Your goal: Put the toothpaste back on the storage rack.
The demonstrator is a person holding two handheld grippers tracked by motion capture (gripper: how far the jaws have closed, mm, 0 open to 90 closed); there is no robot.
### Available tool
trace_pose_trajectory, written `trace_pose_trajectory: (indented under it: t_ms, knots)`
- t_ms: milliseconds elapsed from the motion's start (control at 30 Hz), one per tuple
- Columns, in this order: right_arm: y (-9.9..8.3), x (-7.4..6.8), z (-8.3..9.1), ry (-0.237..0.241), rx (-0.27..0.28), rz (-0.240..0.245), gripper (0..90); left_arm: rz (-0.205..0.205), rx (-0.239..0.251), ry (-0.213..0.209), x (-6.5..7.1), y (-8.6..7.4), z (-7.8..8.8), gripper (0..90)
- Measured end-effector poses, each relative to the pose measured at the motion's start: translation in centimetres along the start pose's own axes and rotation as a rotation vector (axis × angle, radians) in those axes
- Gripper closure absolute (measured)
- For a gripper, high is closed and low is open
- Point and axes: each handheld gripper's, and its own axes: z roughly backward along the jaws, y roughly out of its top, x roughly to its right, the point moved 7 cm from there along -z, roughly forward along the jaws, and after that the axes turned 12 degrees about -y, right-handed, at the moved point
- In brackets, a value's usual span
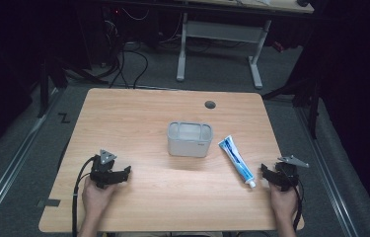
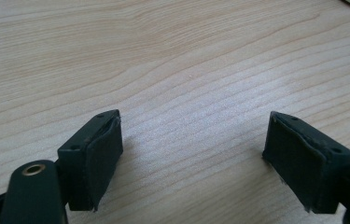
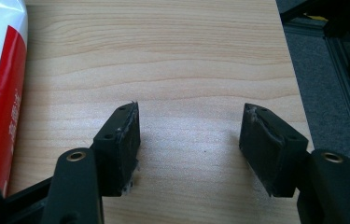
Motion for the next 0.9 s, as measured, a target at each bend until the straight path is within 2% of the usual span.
trace_pose_trajectory:
  t_ms: [167,267,700,900]
  knots:
    - [-0.02,-0.09,0.01,0.005,-0.002,0.001,36.2,0.003,0.0,0.006,-0.04,-0.02,0.03,19.9]
    - [-0.01,-0.12,0.01,0.007,-0.002,0.003,36.1,0.012,0.002,0.025,0.12,-0.12,0.07,19.7]
    - [0.0,-0.12,0.01,0.007,-0.001,0.005,36.2,0.022,0.007,0.023,0.07,-0.15,0.18,20.7]
    - [0.0,-0.24,0.0,0.024,-0.004,0.018,32.0,0.028,0.011,0.024,-0.02,-0.12,0.19,21.2]
